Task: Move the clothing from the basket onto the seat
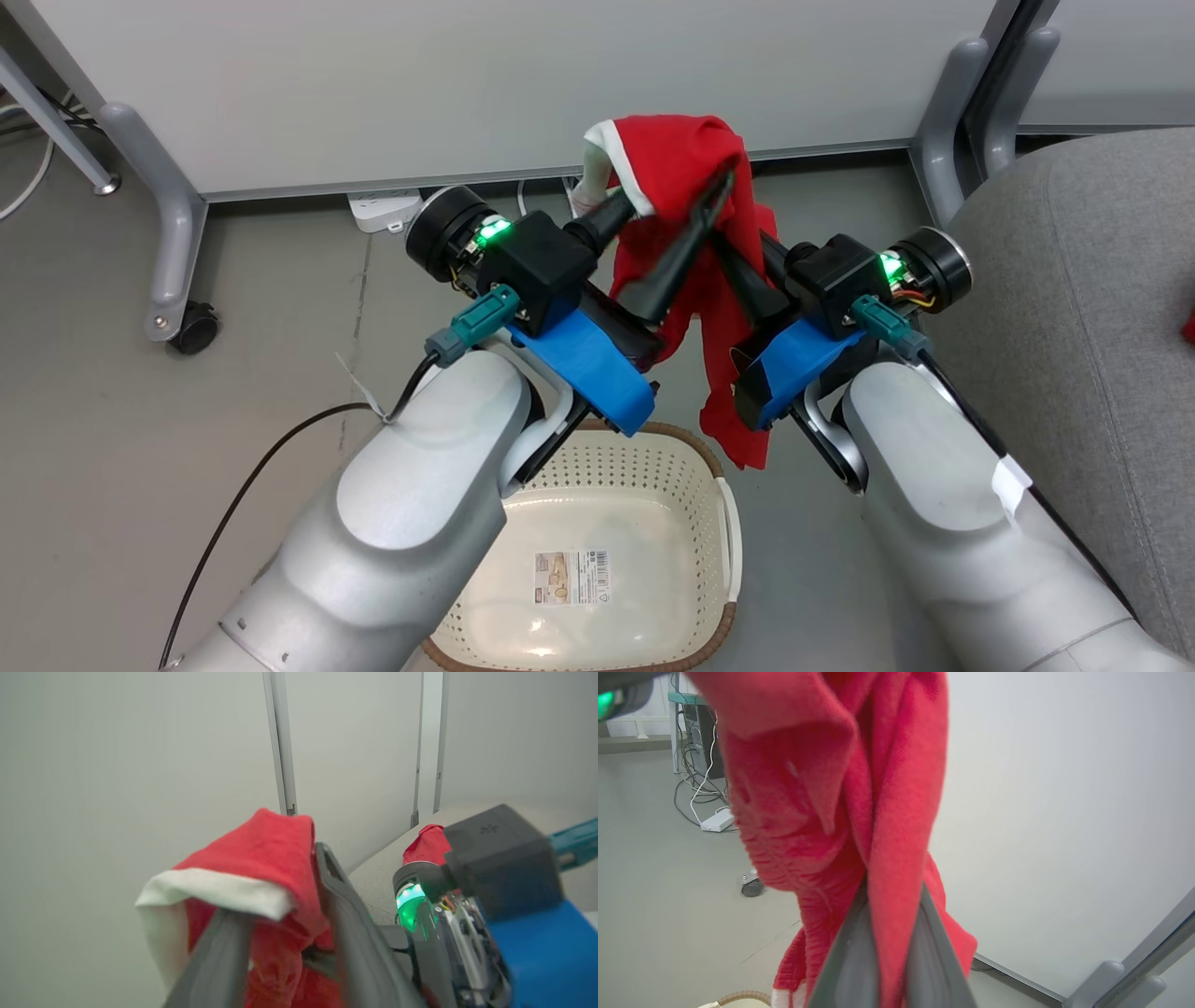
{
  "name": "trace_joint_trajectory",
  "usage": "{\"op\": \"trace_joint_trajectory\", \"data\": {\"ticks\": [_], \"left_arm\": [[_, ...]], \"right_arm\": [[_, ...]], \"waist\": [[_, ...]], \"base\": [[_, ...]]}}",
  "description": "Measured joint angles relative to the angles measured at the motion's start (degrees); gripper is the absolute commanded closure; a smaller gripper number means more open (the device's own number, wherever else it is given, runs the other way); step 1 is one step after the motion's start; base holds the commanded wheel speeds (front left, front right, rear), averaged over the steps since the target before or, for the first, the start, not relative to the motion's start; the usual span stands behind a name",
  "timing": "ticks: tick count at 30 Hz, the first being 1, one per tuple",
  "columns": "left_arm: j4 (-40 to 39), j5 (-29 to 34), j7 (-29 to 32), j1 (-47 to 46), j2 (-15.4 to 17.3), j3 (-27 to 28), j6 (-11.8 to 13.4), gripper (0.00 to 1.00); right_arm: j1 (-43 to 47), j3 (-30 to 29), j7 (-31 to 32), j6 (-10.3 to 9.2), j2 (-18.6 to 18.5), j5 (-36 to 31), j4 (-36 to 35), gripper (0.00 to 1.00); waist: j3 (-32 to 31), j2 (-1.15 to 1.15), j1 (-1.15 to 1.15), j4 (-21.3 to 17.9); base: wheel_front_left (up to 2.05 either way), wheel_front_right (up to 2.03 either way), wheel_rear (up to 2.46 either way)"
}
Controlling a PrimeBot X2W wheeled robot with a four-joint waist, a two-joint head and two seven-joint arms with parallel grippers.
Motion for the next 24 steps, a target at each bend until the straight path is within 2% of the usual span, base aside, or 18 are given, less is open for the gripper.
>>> {"op": "trace_joint_trajectory", "data": {"ticks": [13, 24], "left_arm": [[1.47, 0.10, 0.00, 0.56, 0.79, -0.10, 0.63, 0.00], [0.20, 1.40, 0.08, 1.04, 2.77, -1.60, 1.09, 0.00]], "right_arm": [[0.43, -5.91, 0.00, 0.00, -0.08, 0.66, -3.60, 1.00], [3.23, -15.64, 0.00, 0.00, 0.07, 0.55, -10.47, 1.00]], "waist": [[1.29, 0.00, 0.00, -1.26], [4.06, 0.00, 0.00, -8.38]], "base": [[0.00, 0.00, 0.00], [0.00, 0.00, 0.00]]}}
